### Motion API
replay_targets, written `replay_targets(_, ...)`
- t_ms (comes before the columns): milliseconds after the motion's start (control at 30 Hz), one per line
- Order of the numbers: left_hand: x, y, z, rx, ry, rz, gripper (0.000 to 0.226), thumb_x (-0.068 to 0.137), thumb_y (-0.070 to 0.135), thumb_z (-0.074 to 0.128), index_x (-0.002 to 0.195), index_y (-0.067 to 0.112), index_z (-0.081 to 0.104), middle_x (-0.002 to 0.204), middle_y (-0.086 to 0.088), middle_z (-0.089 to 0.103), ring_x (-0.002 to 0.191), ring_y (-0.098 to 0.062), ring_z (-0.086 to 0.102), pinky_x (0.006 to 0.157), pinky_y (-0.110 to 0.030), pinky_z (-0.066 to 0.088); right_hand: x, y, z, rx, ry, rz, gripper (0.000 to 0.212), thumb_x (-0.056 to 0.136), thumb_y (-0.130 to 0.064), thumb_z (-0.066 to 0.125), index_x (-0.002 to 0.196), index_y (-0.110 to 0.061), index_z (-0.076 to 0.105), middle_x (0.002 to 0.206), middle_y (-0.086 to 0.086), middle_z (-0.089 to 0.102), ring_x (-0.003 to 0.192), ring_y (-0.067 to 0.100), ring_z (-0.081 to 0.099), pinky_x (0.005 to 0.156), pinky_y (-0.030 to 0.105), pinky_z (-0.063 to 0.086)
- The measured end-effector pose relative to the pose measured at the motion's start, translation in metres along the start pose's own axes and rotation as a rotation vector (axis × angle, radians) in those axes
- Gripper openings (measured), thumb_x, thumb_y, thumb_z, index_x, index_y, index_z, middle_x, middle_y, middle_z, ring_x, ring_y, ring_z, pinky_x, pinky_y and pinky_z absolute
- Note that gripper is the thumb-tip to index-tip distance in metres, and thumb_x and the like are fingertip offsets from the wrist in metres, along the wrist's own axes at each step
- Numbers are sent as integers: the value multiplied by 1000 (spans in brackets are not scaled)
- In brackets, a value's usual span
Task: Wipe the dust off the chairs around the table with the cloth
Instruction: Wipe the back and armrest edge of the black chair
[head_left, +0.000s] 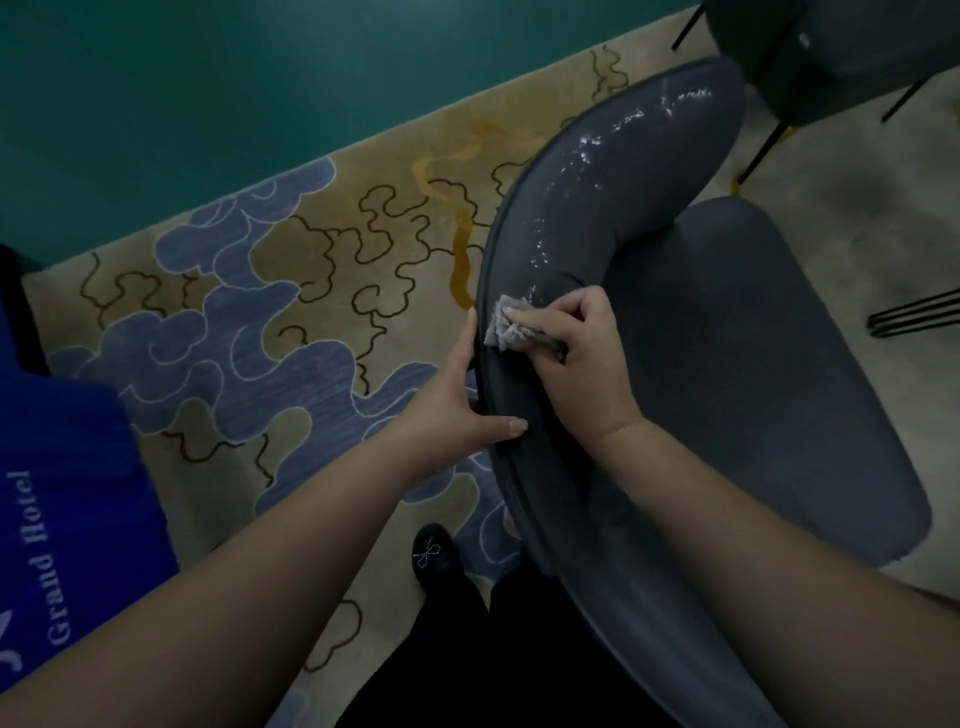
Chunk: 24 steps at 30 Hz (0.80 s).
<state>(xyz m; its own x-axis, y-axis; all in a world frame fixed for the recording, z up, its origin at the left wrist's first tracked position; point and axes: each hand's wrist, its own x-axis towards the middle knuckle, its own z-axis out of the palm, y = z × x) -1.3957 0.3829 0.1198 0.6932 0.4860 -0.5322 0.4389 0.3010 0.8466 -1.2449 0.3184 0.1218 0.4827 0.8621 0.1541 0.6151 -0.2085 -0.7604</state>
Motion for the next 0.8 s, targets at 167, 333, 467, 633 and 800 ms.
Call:
replay_targets(167, 4, 1, -2, 2, -9, -3, 120, 75, 4, 79, 148, 51, -4, 139, 25, 39, 107, -10, 63, 88, -39, 56, -15, -1, -4, -10, -37, -36, 31, 79, 3, 71, 103, -16, 74, 95, 8, 47, 91, 27, 52, 84, 25, 47)
replay_targets(333, 12, 6, -7, 8, 14, -1, 114, 78, 3, 76, 149, 49, 0, 131, 28, 44, 101, -8, 66, 84, -39, 57, 28, 3, 4, -22, 14, -18, 27, 81, -6, 74, 104, -18, 74, 98, 12, 48, 94, 30, 51, 84, 36, 49)
replay_targets(467, 20, 13, -11, 62, 23, 0, 113, 77, 2, 76, 151, 43, 1, 125, 36, 40, 101, 11, 59, 84, -24, 55, -3, 5, 2, 8, 42, -32, 35, 76, 4, 73, 103, -18, 74, 97, 6, 45, 90, 30, 52, 81, 37, 50)
replay_targets(633, 33, 25, -15, 78, 34, -13, 112, 77, 6, 78, 150, 48, 3, 129, 34, 41, 112, -3, 59, 94, -35, 53, 35, 13, -3, -69, 5, -116, 32, 76, 7, 70, 100, -14, 76, 93, 16, 51, 88, 32, 51, 81, 28, 45)
replay_targets(800, 43, 32, -19, 88, 42, -25, 111, 77, 7, 78, 150, 47, 5, 119, 44, 41, 108, 3, 60, 95, -33, 52, 34, 14, -1, 5, 41, -44, 35, 76, 7, 71, 102, -16, 75, 95, 12, 48, 89, 31, 52, 80, 37, 49)
